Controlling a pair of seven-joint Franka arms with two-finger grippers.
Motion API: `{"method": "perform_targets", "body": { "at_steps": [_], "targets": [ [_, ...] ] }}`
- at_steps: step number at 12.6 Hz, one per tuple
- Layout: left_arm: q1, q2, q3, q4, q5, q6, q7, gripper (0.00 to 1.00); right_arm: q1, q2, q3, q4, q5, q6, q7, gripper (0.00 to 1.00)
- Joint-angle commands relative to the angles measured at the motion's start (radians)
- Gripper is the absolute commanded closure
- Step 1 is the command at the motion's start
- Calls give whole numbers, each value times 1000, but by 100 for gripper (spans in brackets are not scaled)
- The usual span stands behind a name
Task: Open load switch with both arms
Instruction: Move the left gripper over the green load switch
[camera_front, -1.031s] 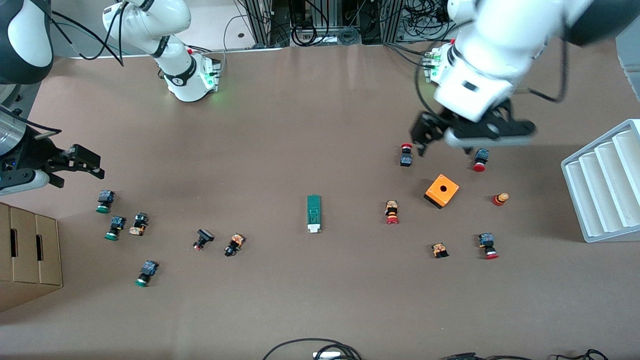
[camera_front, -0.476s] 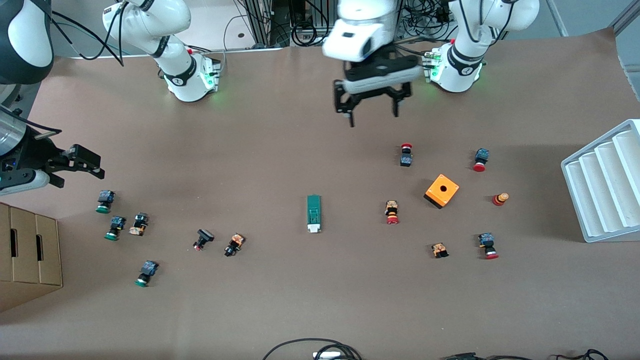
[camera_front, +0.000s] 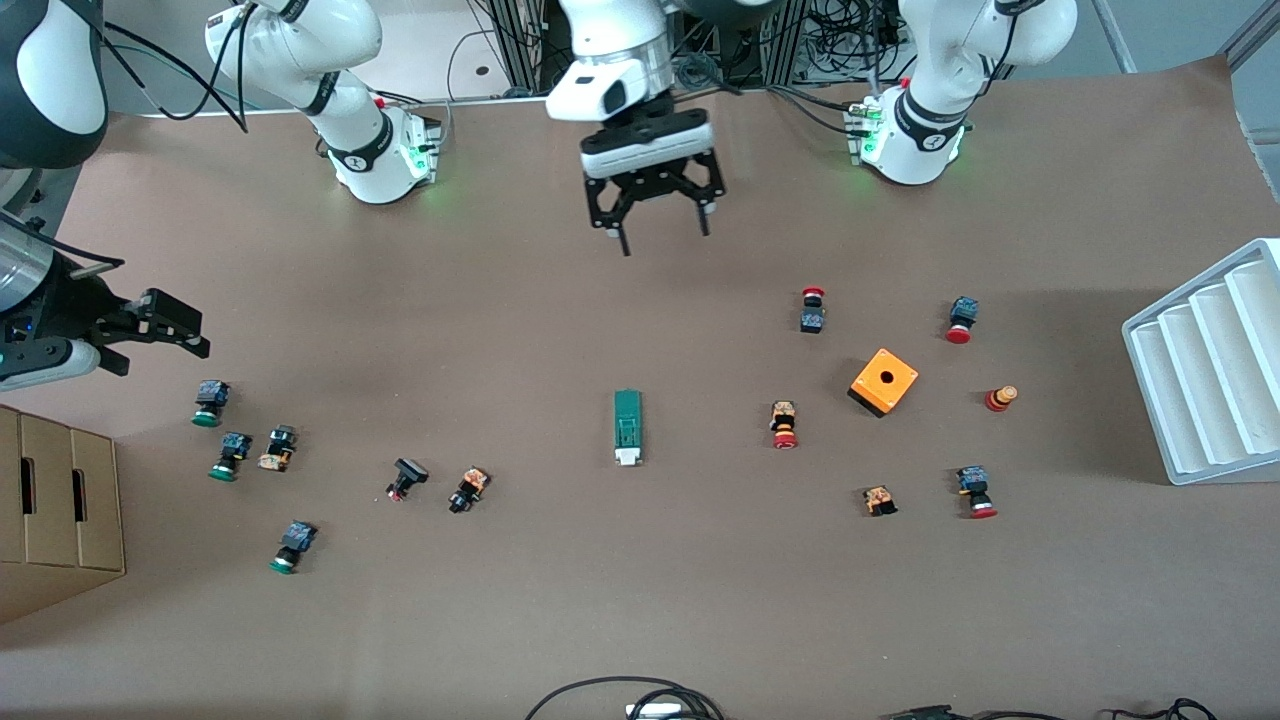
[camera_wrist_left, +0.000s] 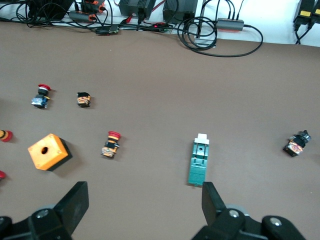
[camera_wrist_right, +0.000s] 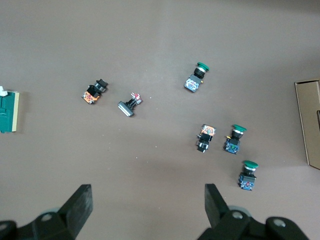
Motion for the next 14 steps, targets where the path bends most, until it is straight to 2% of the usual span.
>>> {"method": "perform_targets", "body": {
  "at_steps": [1,4,6,9,12,14],
  "targets": [
    [-36,54,-23,-30,117,41,-191,0,4,0,-2,3,-15,6,-8,0],
    [-58,163,-70,-32,289,42,-366,0,4,0,-2,5,-15,6,-5,0],
    [-64,203,-90,-70,408,44,-397,0,4,2,-2,5,-15,6,-5,0],
    [-66,279,-113,-110,605,47,-588,0,-1,2,-3,5,-10,8,1,0],
    [-64,352,-115,-117,801,47,-777,0,5,35,-2,6,-4,11,5,0],
    [-58,398,-115,-121,904,46,-834,0,10,60,0,6,-5,9,0,0]
  ]
}}
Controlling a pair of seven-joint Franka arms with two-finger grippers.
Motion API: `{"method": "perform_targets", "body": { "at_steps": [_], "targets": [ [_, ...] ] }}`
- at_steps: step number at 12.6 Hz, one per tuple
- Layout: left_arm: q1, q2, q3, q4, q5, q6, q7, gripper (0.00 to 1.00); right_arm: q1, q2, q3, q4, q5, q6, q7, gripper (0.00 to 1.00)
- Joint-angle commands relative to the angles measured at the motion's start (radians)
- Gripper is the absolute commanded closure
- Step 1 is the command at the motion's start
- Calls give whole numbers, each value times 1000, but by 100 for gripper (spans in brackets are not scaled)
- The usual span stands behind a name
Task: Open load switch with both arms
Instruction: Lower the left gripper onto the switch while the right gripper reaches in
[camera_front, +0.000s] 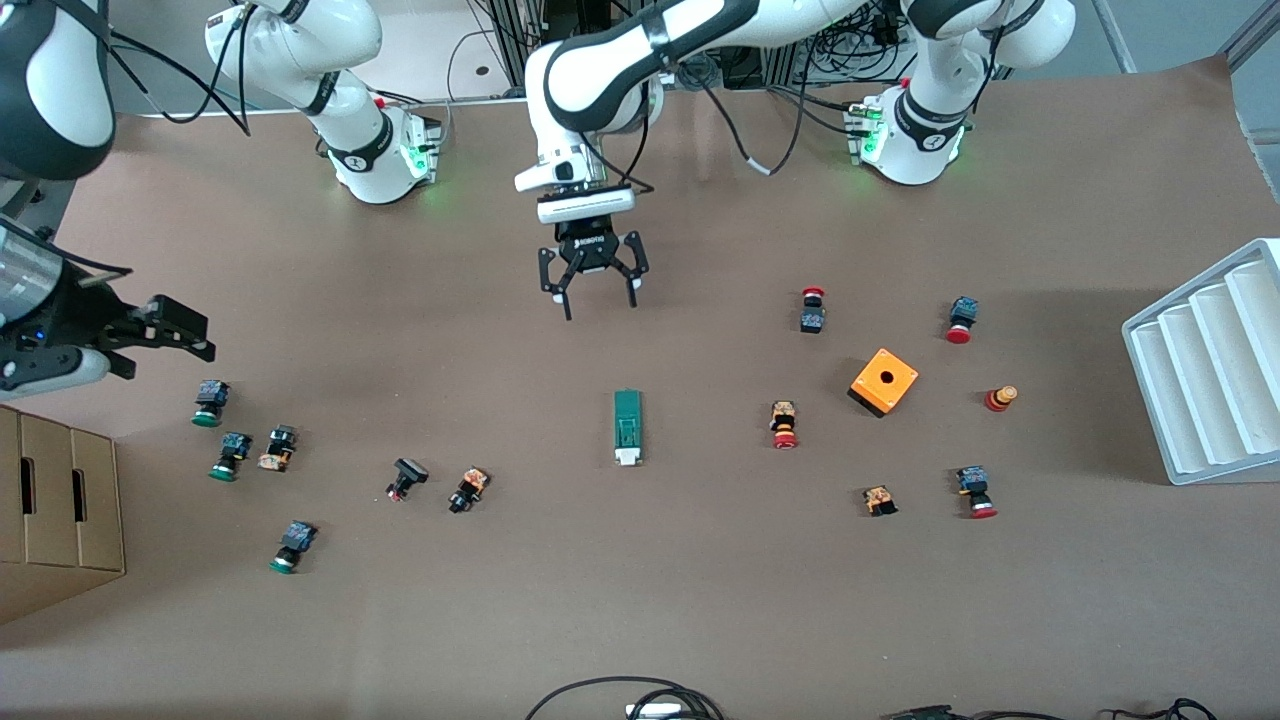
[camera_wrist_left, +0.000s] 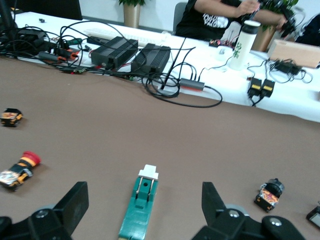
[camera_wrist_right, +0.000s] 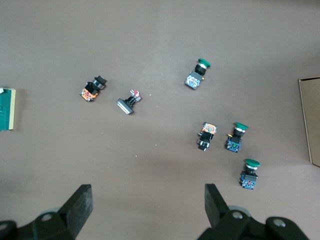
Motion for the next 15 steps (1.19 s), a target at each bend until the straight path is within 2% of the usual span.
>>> {"method": "perform_targets", "body": {
  "at_steps": [1,6,12,15],
  "targets": [
    [13,50,-7,-6,117,4,-67,0,24,50,-2,8,-7,7,-5,0],
    [34,185,2,-9,370,-5,-194,0,67,113,3,14,1,-16,6,0],
    [49,314,44,11,514,-12,-237,0,128,250,6,138,71,-16,266,0],
    [48,386,64,13,568,-64,-237,0,179,302,6,183,85,-16,408,0]
  ]
}}
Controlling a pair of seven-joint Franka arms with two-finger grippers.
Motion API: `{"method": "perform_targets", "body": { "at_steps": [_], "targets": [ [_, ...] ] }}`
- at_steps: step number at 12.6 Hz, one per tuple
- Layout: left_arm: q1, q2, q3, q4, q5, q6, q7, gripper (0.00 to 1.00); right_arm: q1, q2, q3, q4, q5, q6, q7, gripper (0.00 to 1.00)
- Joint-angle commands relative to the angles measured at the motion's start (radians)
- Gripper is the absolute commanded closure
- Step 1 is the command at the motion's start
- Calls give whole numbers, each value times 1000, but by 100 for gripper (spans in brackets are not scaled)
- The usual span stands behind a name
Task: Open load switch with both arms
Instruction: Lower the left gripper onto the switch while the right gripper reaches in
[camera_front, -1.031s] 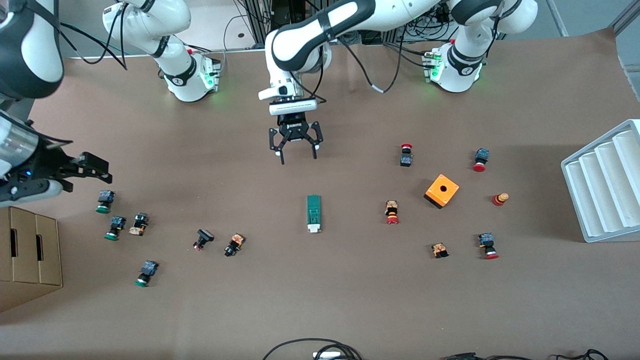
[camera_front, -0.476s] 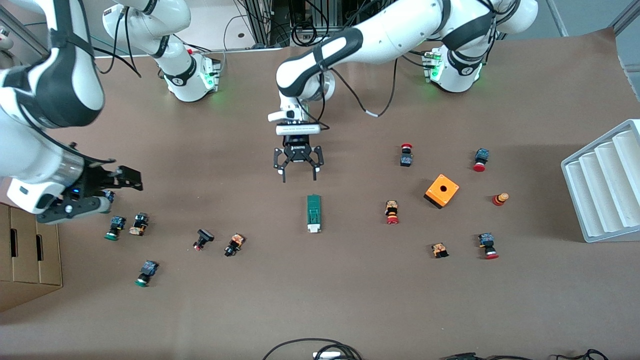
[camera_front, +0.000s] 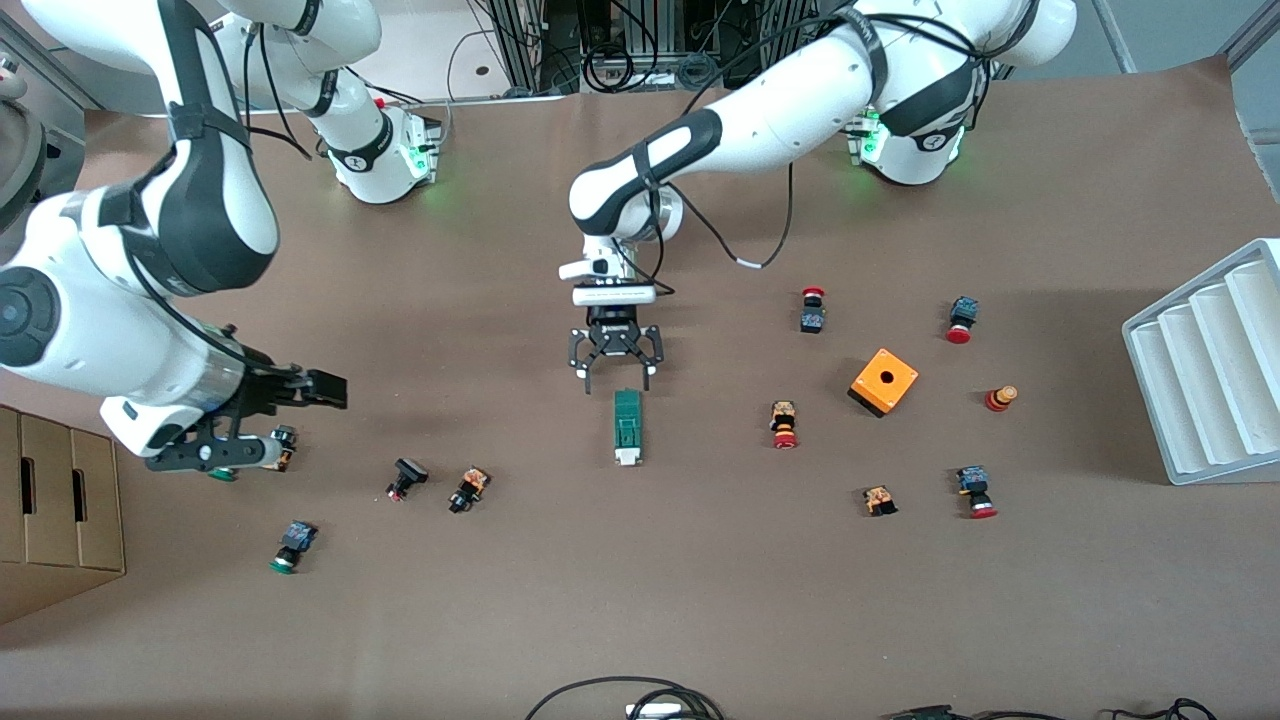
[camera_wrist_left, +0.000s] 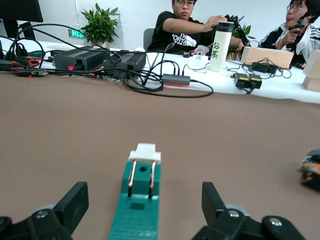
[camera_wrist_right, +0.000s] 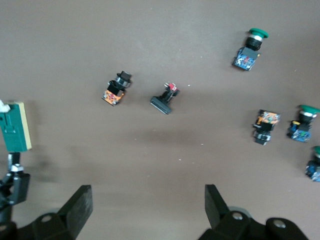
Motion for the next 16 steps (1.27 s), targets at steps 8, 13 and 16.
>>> {"method": "perform_targets", "body": {
  "at_steps": [8,13,16],
  "targets": [
    [-11,99,5,75,50,-54,1,0,131,259,-9,265,138,-4,527,0],
    [-27,116,22,89,50,-84,1,0,213,371,-18,350,187,38,883,0],
    [-34,143,22,119,57,-100,3,0,247,419,-12,392,190,70,1040,0]
  ]
}}
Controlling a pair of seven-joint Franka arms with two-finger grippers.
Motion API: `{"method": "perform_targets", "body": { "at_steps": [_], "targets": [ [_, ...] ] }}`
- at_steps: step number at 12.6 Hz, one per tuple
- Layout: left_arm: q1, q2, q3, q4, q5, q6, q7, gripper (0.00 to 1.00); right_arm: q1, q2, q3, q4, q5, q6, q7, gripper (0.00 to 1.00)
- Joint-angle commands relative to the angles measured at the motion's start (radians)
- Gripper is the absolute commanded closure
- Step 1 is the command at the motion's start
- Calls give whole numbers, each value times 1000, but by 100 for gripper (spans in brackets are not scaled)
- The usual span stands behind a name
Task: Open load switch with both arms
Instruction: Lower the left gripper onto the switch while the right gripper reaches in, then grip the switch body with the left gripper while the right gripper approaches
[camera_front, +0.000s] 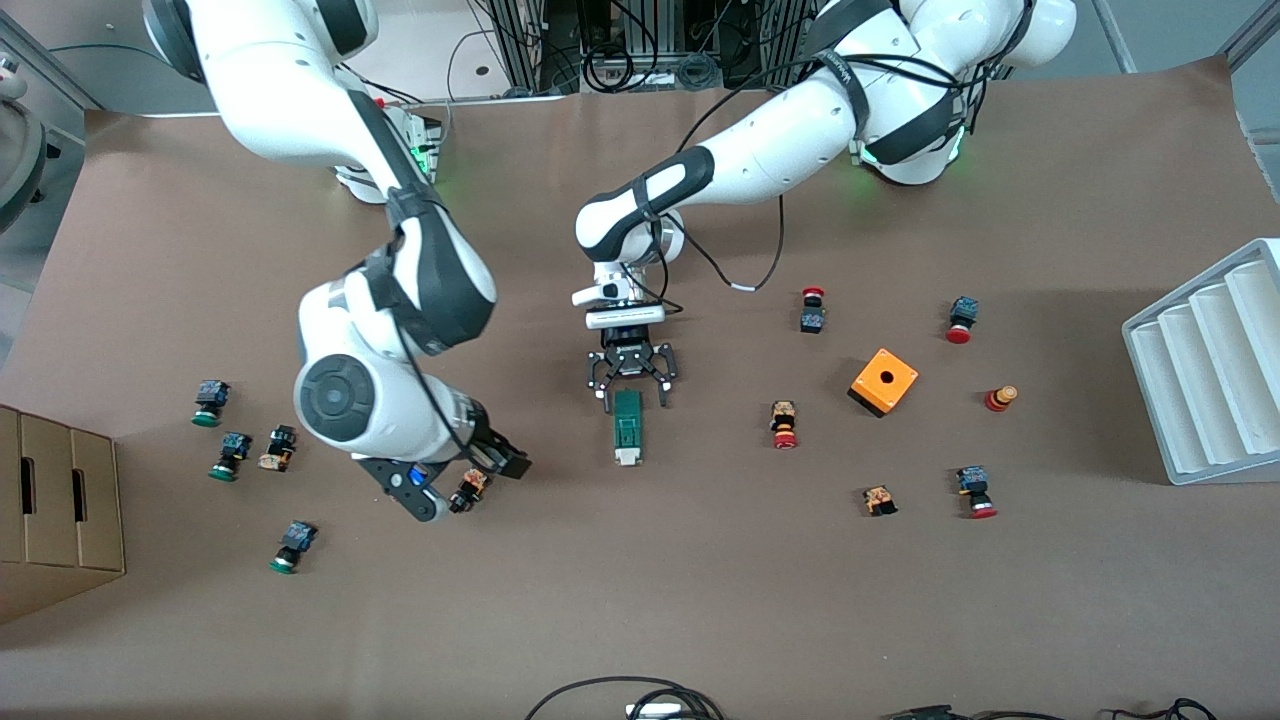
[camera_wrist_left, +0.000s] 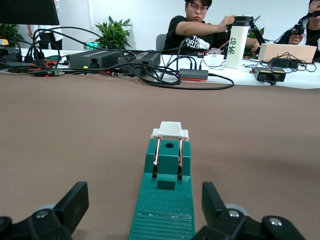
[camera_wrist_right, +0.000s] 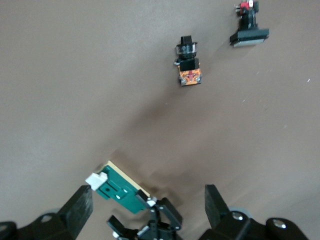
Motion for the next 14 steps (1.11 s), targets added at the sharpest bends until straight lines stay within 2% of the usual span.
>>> {"method": "perform_targets", "body": {
  "at_steps": [1,6,14],
  "targets": [
    [-25,36,6,56,34,-21,13,0,18,53,-7,71,43,16,104,0],
    [-39,71,7,128,34,-16,59,0,57,76,-4,71,52,67,226,0],
    [-39,98,10,137,34,-18,52,0,113,137,-3,71,52,179,440,0]
  ]
}}
